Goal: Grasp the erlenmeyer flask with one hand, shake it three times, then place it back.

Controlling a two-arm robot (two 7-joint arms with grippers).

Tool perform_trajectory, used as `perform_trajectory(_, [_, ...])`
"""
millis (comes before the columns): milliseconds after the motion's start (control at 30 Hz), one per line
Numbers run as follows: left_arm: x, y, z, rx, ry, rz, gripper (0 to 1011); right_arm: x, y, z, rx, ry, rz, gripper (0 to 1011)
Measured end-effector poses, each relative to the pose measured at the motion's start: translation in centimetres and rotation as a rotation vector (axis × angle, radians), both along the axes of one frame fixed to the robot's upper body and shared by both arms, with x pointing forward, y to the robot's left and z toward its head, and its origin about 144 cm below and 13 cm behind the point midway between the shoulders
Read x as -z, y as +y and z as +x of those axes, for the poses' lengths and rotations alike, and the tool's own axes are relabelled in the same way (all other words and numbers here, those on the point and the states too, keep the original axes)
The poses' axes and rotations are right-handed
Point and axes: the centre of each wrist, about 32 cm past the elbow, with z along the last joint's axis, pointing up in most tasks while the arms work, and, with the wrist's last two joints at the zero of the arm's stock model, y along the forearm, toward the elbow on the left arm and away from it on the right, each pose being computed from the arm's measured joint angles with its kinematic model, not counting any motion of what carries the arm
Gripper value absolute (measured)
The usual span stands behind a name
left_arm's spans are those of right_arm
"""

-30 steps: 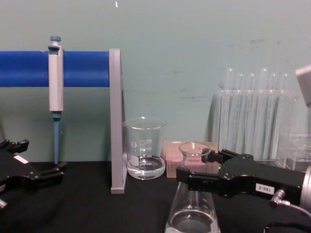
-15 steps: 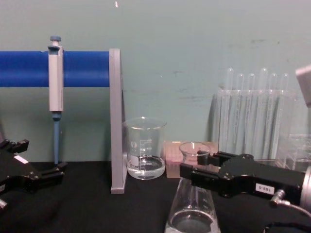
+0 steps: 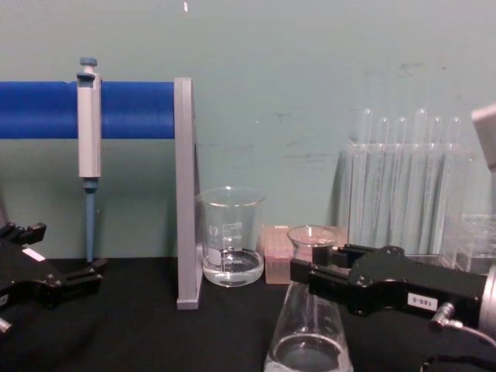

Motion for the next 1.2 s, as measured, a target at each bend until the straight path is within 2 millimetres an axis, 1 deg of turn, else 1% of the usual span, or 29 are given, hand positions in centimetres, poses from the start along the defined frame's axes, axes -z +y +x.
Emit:
perform_trajectory(1033, [0.0, 0.0, 0.0, 0.0, 0.0, 0.0, 1001, 0.02, 0.01, -0.02, -0.003, -0.003, 0.004, 456])
perform_trajectory(1200, [0.0, 0.0, 0.0, 0.0, 0.0, 0.0, 1001, -0.4, 0.4, -0.25, -0.019, -0.019, 0.03, 456])
